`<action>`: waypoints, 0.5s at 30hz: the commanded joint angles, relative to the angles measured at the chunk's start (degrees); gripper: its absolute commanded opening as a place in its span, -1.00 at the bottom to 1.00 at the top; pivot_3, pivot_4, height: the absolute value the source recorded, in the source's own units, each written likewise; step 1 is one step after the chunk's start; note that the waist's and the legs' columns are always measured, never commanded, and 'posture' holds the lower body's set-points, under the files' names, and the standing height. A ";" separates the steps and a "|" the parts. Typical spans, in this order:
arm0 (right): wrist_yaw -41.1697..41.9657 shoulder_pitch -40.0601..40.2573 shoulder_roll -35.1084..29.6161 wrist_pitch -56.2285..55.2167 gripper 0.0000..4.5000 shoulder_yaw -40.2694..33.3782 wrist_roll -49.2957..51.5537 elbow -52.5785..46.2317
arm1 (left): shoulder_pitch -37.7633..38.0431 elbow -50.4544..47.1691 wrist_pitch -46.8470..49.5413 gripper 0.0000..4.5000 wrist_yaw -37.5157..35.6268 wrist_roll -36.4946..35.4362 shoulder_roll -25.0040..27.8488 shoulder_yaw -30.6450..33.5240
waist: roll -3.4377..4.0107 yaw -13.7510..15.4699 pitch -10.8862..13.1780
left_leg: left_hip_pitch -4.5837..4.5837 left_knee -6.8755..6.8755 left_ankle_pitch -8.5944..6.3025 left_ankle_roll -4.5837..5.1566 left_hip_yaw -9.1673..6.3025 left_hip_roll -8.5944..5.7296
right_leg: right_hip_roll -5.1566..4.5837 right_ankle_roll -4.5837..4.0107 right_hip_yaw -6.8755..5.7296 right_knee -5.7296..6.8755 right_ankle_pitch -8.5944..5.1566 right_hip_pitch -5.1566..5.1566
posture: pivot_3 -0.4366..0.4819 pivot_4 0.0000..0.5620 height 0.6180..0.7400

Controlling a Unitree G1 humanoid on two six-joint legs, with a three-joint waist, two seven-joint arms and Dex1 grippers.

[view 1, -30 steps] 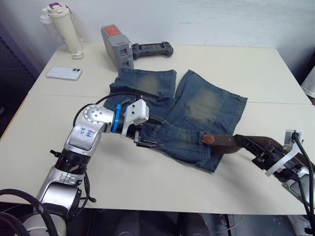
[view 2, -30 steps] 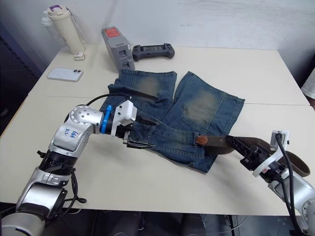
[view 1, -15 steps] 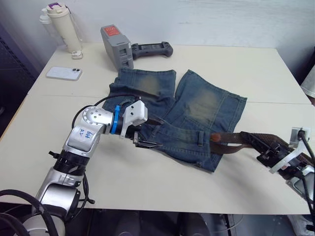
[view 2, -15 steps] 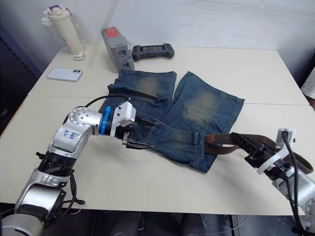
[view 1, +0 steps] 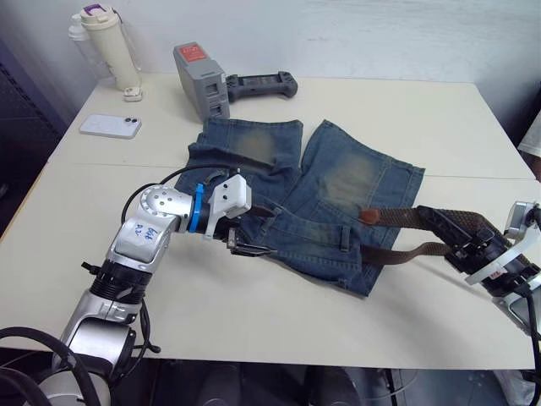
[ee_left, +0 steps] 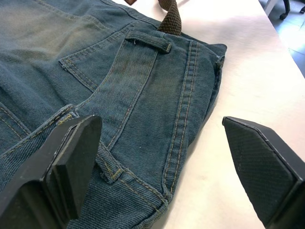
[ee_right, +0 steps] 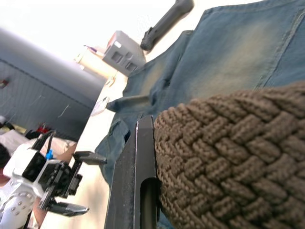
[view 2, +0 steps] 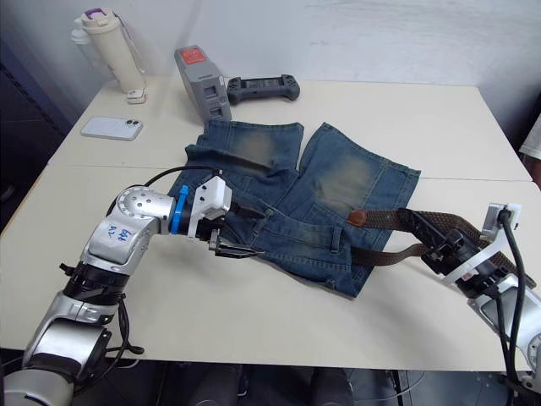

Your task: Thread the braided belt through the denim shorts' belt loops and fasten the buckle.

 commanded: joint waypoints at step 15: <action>0.22 4.29 2.49 1.57 -1.00 2.66 -3.47 -1.27 | -0.43 -1.52 0.14 0.98 0.90 -0.89 0.07 0.67 | 0.00 -0.04 0.00 | 0.00 0.00 0.00 0.00 0.01 0.00 | 0.00 0.00 0.01 0.02 0.00 -0.02 | -0.05 -0.47 1.00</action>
